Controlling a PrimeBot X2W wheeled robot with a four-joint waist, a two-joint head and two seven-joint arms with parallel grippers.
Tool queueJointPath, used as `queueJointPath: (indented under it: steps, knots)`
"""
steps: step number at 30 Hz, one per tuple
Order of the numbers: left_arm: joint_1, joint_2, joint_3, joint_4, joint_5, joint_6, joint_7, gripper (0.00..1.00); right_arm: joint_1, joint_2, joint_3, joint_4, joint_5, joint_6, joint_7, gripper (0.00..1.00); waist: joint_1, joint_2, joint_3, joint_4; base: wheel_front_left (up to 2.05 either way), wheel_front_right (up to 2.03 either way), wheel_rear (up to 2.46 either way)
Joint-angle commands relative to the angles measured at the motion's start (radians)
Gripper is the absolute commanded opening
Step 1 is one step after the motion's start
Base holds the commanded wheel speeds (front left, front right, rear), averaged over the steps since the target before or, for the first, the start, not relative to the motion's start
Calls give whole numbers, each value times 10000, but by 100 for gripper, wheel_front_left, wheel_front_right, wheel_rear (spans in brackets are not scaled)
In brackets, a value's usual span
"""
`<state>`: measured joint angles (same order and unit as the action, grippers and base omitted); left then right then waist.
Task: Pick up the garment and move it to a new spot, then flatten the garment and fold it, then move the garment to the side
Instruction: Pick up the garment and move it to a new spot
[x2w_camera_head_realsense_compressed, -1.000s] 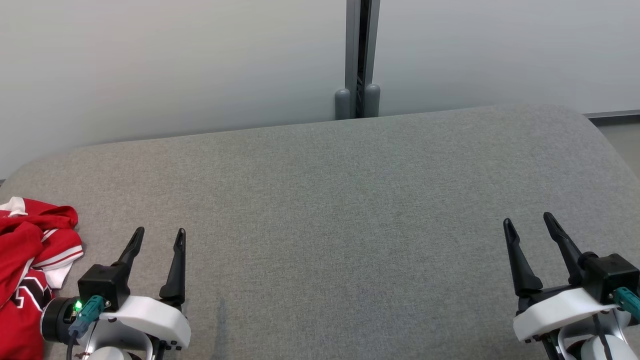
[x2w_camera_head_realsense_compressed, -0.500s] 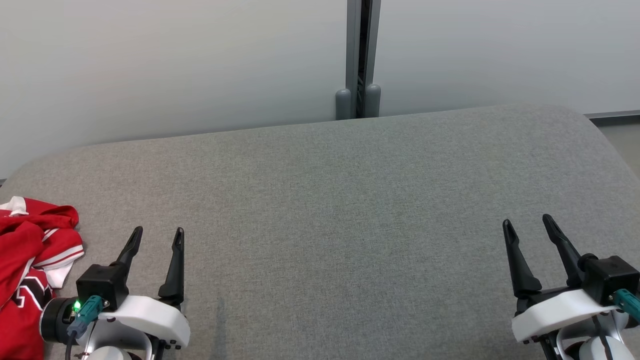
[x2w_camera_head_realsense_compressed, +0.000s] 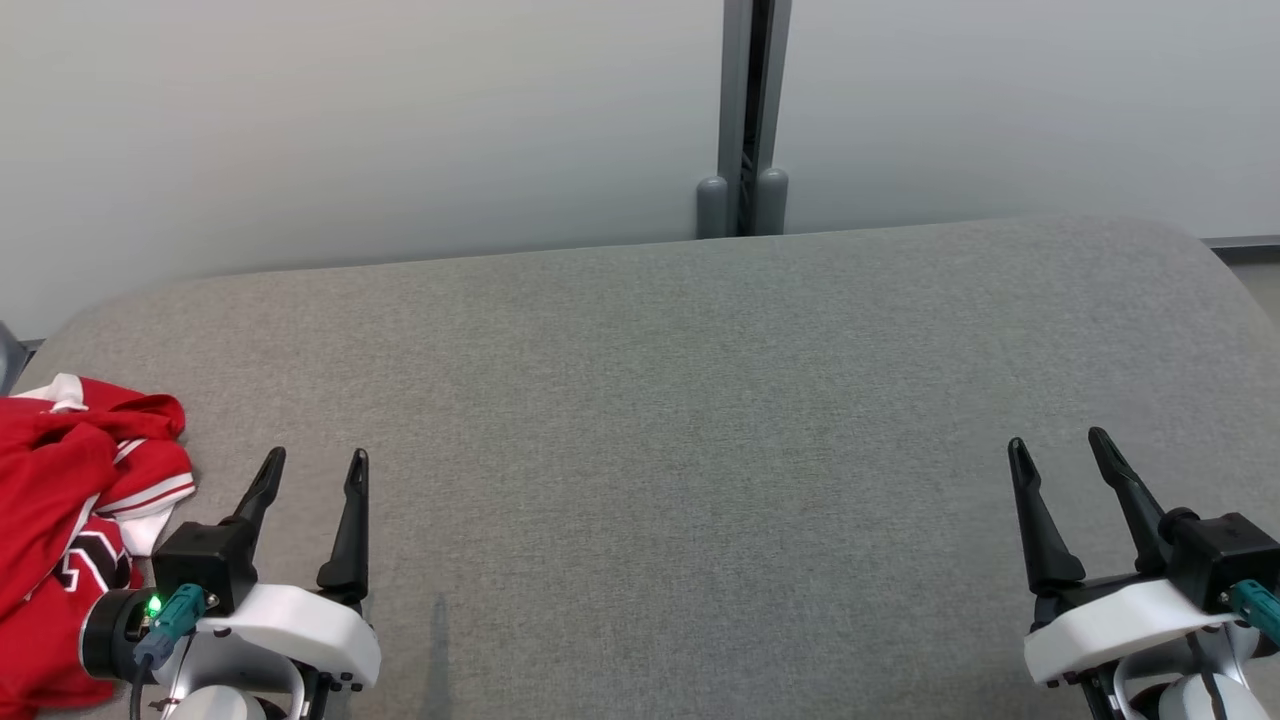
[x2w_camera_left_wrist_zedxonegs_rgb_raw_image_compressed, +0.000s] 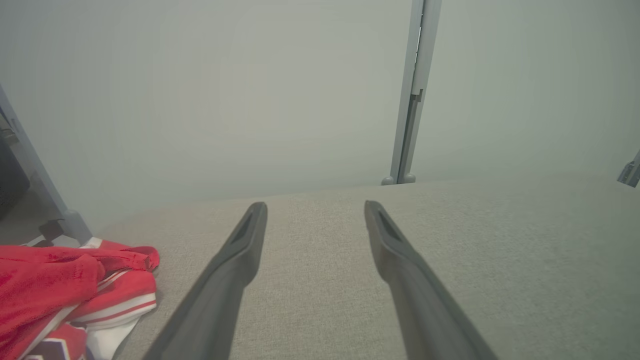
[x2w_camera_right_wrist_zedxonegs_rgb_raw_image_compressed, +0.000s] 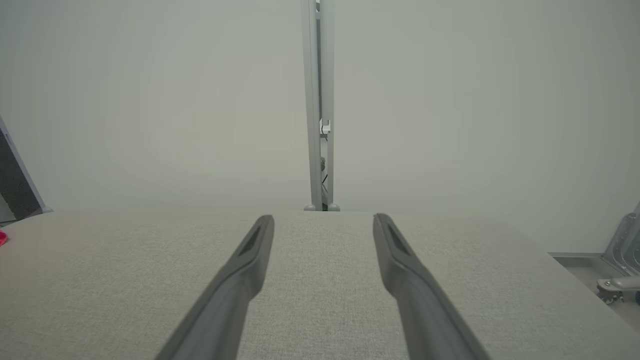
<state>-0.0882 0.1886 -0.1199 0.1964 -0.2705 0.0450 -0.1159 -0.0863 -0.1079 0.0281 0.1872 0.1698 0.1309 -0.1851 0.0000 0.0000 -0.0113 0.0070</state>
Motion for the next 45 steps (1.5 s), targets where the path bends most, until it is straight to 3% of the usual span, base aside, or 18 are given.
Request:
queueJointPath:
  steps: [1,6,26,45]
  knots:
    - [-175,107,39,25,-14,36,-51,100,39,-25,11,-47,73,-3,-7,100,0,0,13,230,0,0,0]
    - [-175,38,-11,-59,11,152,-15,100,8,-18,139,-166,66,-3,58,100,0,0,18,747,0,0,0]
    - [40,131,125,-235,-328,347,-20,100,-137,160,607,-333,135,-3,-13,100,0,0,26,3861,0,0,0]
    - [-34,186,103,-233,-541,461,-58,100,-139,199,616,-313,125,-3,-15,100,0,0,95,4390,0,0,0]
